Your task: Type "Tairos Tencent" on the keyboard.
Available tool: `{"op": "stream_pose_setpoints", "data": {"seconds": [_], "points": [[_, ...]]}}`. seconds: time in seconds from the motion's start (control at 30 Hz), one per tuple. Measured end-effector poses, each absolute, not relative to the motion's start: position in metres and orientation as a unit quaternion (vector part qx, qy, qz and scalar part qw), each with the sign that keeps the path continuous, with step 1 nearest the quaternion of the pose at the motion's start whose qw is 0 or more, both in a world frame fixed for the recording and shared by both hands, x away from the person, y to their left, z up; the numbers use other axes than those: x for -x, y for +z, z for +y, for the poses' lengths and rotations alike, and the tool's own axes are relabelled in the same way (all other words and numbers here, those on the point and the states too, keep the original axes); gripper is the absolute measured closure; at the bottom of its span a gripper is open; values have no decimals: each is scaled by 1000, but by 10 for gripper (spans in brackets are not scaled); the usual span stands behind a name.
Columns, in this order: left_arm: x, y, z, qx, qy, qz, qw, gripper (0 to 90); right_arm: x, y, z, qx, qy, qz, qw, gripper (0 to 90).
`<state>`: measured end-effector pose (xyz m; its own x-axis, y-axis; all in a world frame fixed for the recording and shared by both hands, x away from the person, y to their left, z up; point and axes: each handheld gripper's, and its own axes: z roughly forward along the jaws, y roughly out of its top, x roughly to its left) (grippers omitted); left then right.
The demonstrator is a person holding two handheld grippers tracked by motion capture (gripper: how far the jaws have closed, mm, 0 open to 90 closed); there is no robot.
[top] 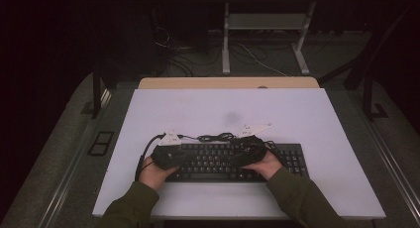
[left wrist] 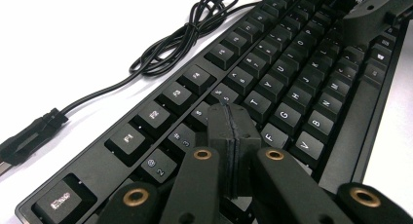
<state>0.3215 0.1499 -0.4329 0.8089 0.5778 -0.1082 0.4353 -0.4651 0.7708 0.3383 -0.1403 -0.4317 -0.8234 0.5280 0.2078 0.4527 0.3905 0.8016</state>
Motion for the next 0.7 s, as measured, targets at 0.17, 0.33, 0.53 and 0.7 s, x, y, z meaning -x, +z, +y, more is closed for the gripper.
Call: {"op": "stream_pose_setpoints", "data": {"seconds": [0.17, 0.33, 0.53, 0.7], "points": [[-320, -431, 150, -851, 84, 295, 427, 885, -338, -429, -142, -294, 466, 834, 33, 218], [-318, -428, 151, -850, 84, 293, 430, 866, -335, -427, -141, -292, 470, 833, 27, 337], [-315, -426, 152, -844, 80, 300, 436, 797, -331, -426, -138, -278, 471, 837, 20, 484], [-313, -425, 152, -840, 80, 309, 438, 699, -328, -426, -135, -271, 470, 840, 13, 607]]}}
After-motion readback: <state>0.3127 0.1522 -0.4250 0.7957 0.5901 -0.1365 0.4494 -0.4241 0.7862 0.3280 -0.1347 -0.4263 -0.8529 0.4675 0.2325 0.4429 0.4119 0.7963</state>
